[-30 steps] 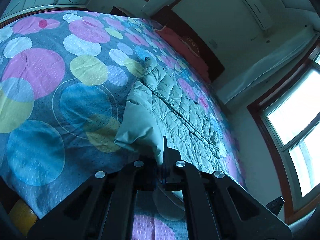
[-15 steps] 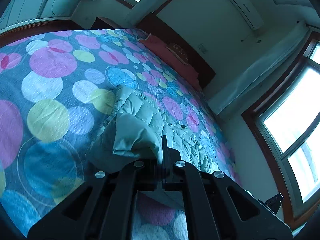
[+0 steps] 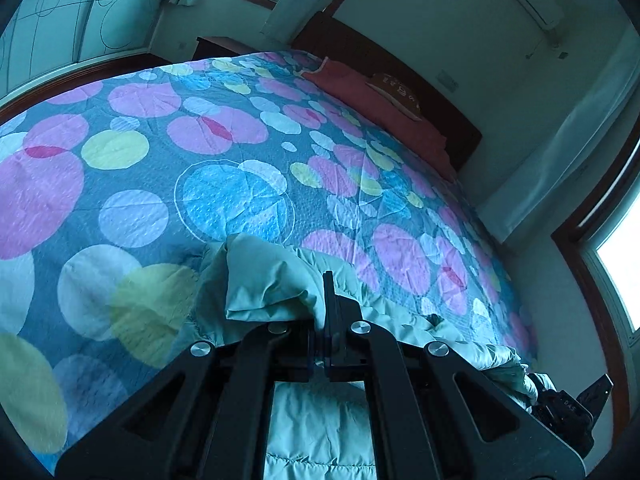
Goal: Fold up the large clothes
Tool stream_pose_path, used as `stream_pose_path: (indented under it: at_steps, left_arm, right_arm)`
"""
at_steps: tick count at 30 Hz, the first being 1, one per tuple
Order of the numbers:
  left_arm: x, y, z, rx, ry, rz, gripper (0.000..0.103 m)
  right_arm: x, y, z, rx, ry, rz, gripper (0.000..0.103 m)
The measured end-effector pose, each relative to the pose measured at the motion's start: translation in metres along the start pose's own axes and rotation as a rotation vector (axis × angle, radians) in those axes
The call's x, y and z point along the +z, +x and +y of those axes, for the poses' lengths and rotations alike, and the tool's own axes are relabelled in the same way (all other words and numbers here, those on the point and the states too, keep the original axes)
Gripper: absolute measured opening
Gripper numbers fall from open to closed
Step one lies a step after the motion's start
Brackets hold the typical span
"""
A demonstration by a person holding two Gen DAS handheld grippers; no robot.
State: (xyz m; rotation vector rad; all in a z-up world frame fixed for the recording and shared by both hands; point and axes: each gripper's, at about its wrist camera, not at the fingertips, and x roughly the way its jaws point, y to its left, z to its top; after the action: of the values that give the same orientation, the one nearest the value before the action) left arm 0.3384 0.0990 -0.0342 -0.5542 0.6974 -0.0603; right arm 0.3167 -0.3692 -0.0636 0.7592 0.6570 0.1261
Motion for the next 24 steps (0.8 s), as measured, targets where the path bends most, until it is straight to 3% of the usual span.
stream_pose_path:
  at_steps: [6, 10, 12, 13, 14, 15, 16, 19, 24]
  left_arm:
    - [0.004, 0.074, 0.006, 0.080, 0.036, 0.070, 0.002]
    - [0.002, 0.104, 0.017, 0.098, 0.050, 0.136, 0.004]
    - [0.002, 0.109, 0.019, 0.083, 0.043, 0.155, 0.011]
    - [0.002, 0.108, 0.019, 0.066, 0.042, 0.155, 0.022]
    - [0.003, 0.105, 0.019, 0.047, 0.044, 0.150, 0.041]
    - [0.004, 0.101, 0.017, 0.045, 0.051, 0.136, 0.050]
    - [0.005, 0.093, 0.015, 0.054, 0.057, 0.114, 0.060]
    - [0.007, 0.072, 0.010, 0.042, 0.072, 0.072, 0.063]
    - [0.002, 0.065, -0.002, 0.079, 0.186, 0.073, 0.063]
  right_arm:
    - [0.012, 0.062, -0.018, -0.077, 0.007, 0.063, 0.003]
    - [0.011, 0.082, -0.031, -0.106, 0.023, 0.086, 0.006]
    - [0.010, 0.083, -0.031, -0.107, 0.019, 0.092, 0.011]
    - [0.010, 0.080, -0.030, -0.096, 0.012, 0.084, 0.015]
    - [0.010, 0.076, -0.028, -0.091, 0.003, 0.071, 0.028]
    - [0.010, 0.070, -0.025, -0.091, -0.006, 0.051, 0.044]
    - [0.012, 0.064, -0.021, -0.086, -0.015, 0.029, 0.049]
    - [0.011, 0.051, -0.009, -0.067, -0.060, 0.011, 0.053]
    - [0.006, 0.061, 0.020, -0.150, -0.237, 0.044, 0.053]
